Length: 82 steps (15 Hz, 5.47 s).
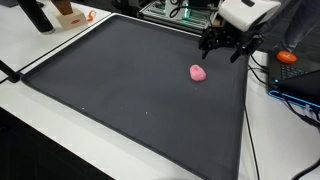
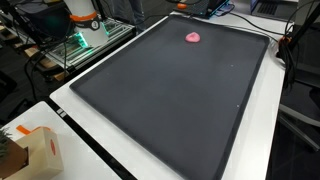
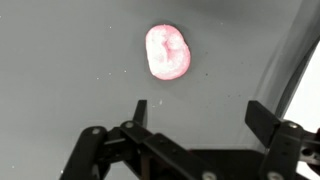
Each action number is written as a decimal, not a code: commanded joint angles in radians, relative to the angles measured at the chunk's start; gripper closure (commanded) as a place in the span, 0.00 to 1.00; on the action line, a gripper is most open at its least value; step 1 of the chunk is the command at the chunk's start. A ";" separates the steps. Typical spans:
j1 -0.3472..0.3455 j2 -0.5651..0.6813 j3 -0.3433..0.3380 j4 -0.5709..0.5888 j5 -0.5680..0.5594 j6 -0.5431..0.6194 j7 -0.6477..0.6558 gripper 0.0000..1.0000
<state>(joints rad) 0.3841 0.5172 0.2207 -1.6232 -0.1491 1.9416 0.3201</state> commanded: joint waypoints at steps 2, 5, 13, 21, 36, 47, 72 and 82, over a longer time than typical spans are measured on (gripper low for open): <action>0.019 -0.045 -0.044 -0.151 0.056 0.127 0.223 0.00; 0.029 -0.056 -0.068 -0.209 0.065 0.171 0.363 0.00; 0.014 -0.086 -0.080 -0.351 0.095 0.335 0.607 0.00; 0.001 -0.098 -0.081 -0.460 0.121 0.500 0.682 0.00; -0.018 -0.109 -0.081 -0.518 0.214 0.580 0.691 0.99; -0.015 -0.118 -0.088 -0.513 0.208 0.553 0.689 0.71; 0.004 0.104 -0.053 -0.024 0.081 -0.022 -0.043 0.00; 0.096 0.227 -0.021 0.152 -0.124 -0.150 -0.359 0.00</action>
<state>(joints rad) 0.4602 0.6976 0.1891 -1.5382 -0.2126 1.8477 0.0476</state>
